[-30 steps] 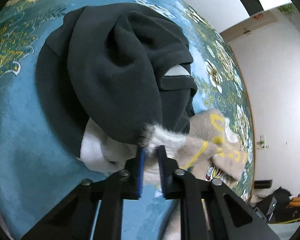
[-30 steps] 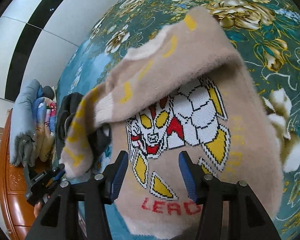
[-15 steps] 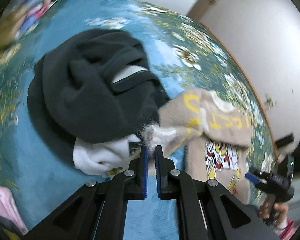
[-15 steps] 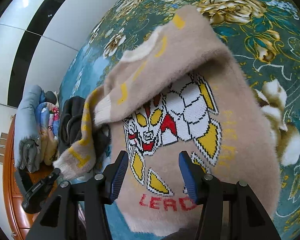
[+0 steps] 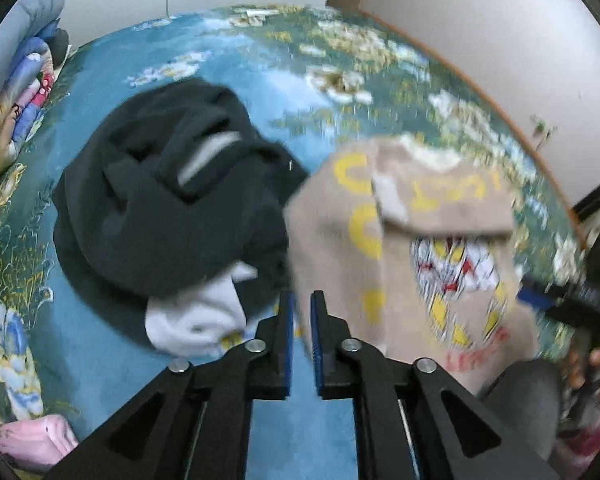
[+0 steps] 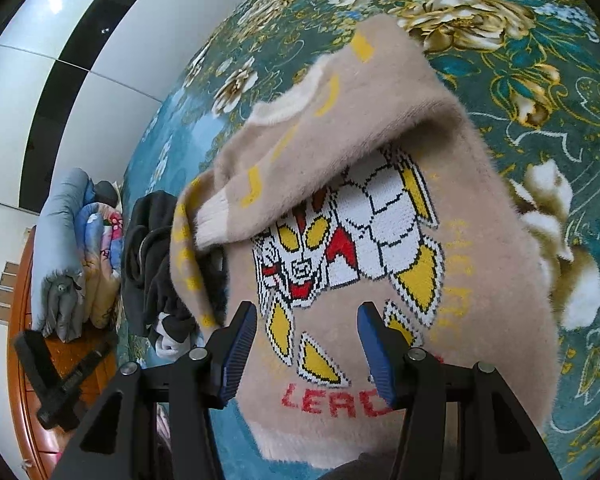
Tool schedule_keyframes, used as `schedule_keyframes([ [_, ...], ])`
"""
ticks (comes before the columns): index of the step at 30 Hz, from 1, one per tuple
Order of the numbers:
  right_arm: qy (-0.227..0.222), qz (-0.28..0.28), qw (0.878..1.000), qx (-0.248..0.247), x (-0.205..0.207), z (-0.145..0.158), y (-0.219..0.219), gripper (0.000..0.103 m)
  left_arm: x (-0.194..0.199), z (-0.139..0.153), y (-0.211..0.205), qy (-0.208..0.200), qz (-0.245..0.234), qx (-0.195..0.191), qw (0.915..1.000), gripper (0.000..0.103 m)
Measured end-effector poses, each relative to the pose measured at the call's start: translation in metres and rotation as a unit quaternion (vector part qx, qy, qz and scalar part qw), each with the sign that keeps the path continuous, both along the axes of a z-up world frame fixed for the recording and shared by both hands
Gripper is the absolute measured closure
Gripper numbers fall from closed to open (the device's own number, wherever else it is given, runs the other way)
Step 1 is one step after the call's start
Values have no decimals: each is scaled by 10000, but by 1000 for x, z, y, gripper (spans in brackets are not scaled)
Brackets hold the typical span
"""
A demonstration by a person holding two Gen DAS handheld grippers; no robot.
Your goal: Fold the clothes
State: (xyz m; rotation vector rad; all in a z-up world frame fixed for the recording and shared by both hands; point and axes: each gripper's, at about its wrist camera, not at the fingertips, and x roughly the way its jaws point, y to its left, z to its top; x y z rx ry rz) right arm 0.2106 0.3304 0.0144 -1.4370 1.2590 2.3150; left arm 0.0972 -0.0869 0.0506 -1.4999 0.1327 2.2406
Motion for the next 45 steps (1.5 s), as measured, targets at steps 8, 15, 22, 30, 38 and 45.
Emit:
schedule_keyframes([
  [8,-69,55,10000,-21,1,-3,-4,47,46,-61,40,-296,-757,-1016,9915,63],
  [15,-111,22,9999,13,3,-2,-5,47,76,-110,76,-158,-1813,-1973,9633,63],
  [22,-169,22,9998,86,3,-3,-7,47,84,-128,89,74,-2305,-2255,9466,63],
  [30,-232,7,9997,117,2,-5,-7,47,84,-123,83,98,-2232,-2027,9534,79],
  [38,-245,-9,9997,92,1,-6,-7,47,88,-93,69,352,-2003,-1759,9632,91],
  [45,-180,-8,9998,17,1,-6,-7,47,58,-27,31,332,-1143,-850,9892,92],
])
